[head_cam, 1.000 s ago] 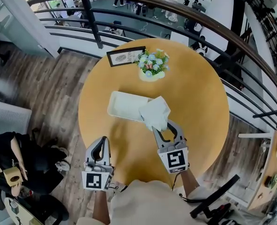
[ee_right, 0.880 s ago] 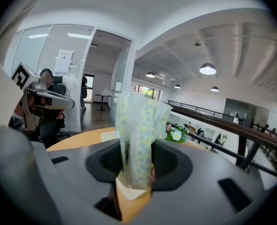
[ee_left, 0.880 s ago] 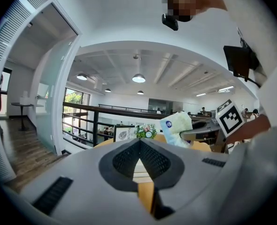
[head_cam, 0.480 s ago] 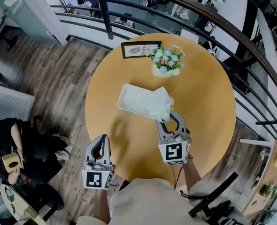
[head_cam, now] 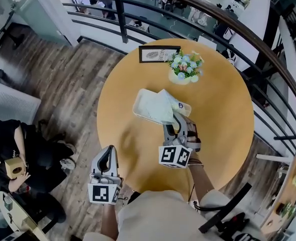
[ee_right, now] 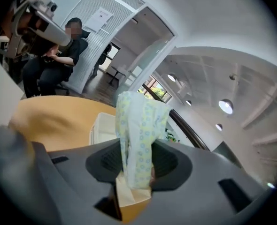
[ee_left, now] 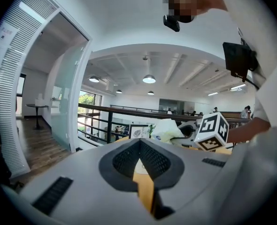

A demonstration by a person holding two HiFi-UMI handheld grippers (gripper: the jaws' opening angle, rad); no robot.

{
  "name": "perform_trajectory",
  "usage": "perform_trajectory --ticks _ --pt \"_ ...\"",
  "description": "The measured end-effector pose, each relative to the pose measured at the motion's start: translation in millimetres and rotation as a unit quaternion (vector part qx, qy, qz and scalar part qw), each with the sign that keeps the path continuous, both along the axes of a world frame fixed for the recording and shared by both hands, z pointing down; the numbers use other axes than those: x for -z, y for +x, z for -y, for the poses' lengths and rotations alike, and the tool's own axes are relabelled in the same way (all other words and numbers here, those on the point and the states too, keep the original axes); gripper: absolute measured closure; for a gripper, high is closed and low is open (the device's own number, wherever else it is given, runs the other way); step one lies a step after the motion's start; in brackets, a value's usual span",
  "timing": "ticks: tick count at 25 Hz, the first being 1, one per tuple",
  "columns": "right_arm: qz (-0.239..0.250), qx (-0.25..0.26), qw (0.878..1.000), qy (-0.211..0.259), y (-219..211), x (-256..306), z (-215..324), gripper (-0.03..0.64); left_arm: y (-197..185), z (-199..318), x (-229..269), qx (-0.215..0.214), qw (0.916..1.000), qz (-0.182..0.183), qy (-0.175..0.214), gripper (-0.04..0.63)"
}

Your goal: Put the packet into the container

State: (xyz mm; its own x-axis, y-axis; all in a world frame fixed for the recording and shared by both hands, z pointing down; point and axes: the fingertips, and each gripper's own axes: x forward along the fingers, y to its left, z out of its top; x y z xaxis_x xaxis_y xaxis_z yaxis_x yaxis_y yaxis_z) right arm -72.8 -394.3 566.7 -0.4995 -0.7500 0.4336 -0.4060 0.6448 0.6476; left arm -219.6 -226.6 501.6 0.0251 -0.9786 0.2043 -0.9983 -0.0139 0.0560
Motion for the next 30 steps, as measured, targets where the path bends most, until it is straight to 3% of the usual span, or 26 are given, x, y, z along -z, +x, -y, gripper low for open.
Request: perform_trajectory --ticks 8,16,21,30 --pt "-0.137 0.003 0.987 0.088 -18 -26 2 0.466 -8 -15 -1 0.020 0.9998 0.000 0.001 0.590" --pt "-0.204 -0.032 0.973 0.099 -29 -47 11 0.466 -26 -35 1 0.051 0.9987 0.001 0.004 0.590" --pt "-0.226 -0.043 0.969 0.090 -29 -61 13 0.465 -34 -46 5 0.064 0.9979 0.001 0.004 0.591" --pt "-0.224 -0.030 0.972 0.063 -33 -69 22 0.463 -35 -45 7 0.069 0.9976 0.001 0.007 0.590"
